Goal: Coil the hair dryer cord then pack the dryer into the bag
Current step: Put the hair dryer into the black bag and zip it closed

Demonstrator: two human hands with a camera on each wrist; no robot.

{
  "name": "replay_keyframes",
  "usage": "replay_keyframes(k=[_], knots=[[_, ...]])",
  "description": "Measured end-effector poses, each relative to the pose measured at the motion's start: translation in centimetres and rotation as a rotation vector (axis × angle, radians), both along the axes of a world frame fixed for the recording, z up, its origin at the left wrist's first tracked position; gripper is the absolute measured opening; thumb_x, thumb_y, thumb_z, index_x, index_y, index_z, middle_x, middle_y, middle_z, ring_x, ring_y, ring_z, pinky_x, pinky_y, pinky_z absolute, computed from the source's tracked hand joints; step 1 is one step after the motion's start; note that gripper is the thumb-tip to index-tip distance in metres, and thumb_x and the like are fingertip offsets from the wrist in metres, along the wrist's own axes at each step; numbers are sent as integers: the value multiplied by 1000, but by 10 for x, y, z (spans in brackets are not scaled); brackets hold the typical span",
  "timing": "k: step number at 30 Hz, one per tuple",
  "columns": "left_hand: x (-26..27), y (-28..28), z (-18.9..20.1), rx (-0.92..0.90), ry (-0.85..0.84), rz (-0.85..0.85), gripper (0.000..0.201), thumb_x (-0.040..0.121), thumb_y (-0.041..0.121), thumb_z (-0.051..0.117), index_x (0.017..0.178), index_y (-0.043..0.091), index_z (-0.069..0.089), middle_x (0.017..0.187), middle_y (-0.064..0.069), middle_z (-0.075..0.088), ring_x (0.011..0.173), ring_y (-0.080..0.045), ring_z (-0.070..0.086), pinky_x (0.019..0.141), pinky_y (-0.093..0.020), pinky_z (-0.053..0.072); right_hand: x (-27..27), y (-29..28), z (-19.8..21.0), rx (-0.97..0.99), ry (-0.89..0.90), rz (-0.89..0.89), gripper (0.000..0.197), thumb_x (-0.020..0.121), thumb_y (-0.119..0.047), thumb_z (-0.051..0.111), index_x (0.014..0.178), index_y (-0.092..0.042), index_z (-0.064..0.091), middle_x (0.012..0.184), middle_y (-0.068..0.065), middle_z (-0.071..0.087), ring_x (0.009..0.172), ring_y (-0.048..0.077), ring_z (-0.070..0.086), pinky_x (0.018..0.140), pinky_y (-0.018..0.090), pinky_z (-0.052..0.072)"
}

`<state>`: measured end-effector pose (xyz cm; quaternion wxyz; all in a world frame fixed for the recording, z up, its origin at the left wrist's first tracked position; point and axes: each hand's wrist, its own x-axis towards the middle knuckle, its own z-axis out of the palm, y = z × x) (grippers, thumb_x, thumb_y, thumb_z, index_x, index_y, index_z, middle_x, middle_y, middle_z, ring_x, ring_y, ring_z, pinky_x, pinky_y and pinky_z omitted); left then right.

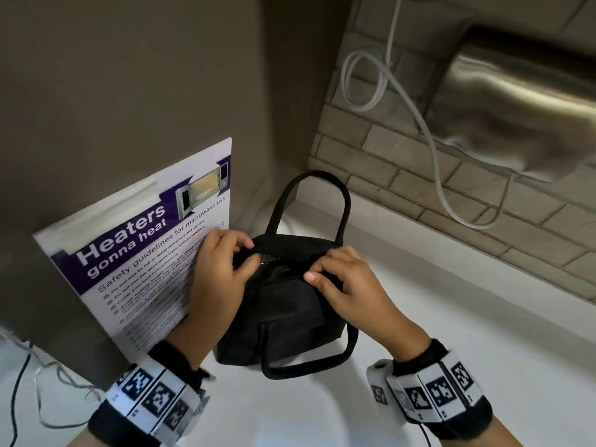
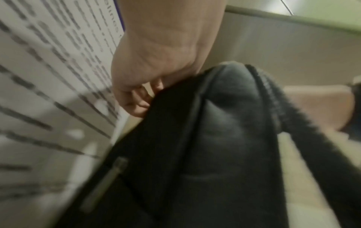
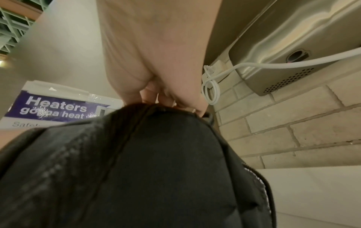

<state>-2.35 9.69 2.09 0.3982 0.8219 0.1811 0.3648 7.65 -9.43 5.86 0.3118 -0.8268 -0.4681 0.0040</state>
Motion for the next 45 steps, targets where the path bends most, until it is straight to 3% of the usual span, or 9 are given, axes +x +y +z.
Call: replay_keyframes(k=[8,14,17,20,26,31,37,41,45], knots=[[0,-10,-3,-22,-42,-22,18,78,13,70,89,21,58,98,3,48,90,-17,53,69,-33,54,-13,10,-1,51,-99,-152,17,89,-42,59,91,-25,57,74,-12,57,72,9,54,73,33,47],[-1,-15,-5,-17,-57,-51,20,77,10,72,87,21,58,96,2,48,85,-17,54,66,-16,47,-11,31,-10,-165,-360,-360,38,71,-35,78,87,-11,52,52,1,55,45,23,53,50,27,36],[-4,-12,-9,-18,-62,-54,20,76,11,74,86,18,58,96,2,49,84,-11,54,65,-11,47,-10,35,-8,-138,-436,-430,24,73,-17,75,85,-9,56,51,1,54,43,22,50,51,25,33],[-10,-8,-15,-48,40,3,24,73,18,76,86,19,56,92,3,49,80,-13,55,63,-20,50,-13,33,-6,16,-451,-448,11,81,-10,65,88,-7,57,53,1,53,45,19,46,56,26,36],[-10,13,-26,-594,727,-42,38,80,44,69,93,13,52,92,-7,59,86,-26,64,70,-37,58,-9,31,-11,23,-412,-492,7,86,-7,60,91,-8,56,51,1,54,40,18,43,51,29,41],[-8,25,-45,-1002,655,-133,8,91,2,55,86,-1,50,58,-11,55,41,-14,52,43,-24,43,2,28,-9,81,-360,-530,6,87,-5,58,90,-7,54,53,5,57,42,18,36,51,28,37],[-17,23,-48,-1271,666,-315,19,90,-10,48,76,1,54,58,-9,53,50,-11,47,42,-16,35,3,21,-8,116,-238,-494,6,92,-8,54,98,-8,53,67,8,64,54,27,58,60,29,40],[-20,23,-42,-1141,737,-364,14,88,-7,53,80,3,57,63,-7,52,55,-11,48,49,-19,42,1,20,-7,132,-205,-499,8,92,-10,55,100,-10,54,70,7,66,57,25,61,60,30,45],[-19,20,-25,-755,771,-322,22,91,15,49,72,16,61,66,-5,54,62,-15,48,60,-28,40,0,18,-3,101,-344,-539,9,85,-4,62,92,-9,59,54,7,60,41,22,42,53,25,31]])
